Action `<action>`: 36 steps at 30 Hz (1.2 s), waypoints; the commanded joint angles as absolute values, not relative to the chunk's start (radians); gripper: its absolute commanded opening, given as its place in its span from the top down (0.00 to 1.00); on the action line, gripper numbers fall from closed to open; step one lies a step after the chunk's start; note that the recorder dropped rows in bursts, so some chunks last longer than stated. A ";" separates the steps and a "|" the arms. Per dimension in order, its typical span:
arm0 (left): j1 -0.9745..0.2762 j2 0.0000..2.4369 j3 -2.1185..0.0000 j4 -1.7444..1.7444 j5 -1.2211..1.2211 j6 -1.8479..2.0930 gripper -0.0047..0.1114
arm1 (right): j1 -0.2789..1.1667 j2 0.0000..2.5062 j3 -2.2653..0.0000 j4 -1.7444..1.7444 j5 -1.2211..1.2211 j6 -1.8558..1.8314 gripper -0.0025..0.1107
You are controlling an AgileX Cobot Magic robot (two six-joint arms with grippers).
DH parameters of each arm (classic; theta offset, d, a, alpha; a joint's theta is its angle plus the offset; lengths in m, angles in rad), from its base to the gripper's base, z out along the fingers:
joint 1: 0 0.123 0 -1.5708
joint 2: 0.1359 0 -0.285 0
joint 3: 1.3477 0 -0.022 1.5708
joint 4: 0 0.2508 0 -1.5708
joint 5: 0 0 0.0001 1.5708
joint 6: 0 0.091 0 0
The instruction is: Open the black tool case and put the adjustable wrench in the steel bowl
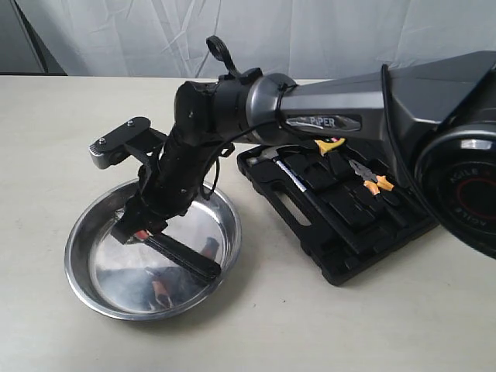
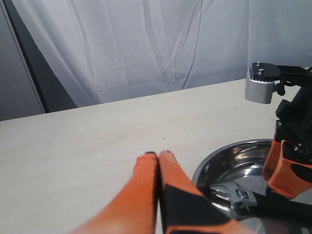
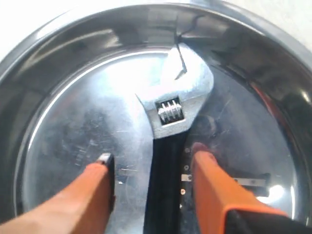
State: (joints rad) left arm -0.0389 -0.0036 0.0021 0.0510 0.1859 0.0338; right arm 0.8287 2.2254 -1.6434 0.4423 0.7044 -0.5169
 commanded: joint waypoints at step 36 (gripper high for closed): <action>-0.043 0.000 0.000 0.047 0.180 0.030 0.96 | -0.204 2.040 -1.480 0.285 0.804 -0.230 0.81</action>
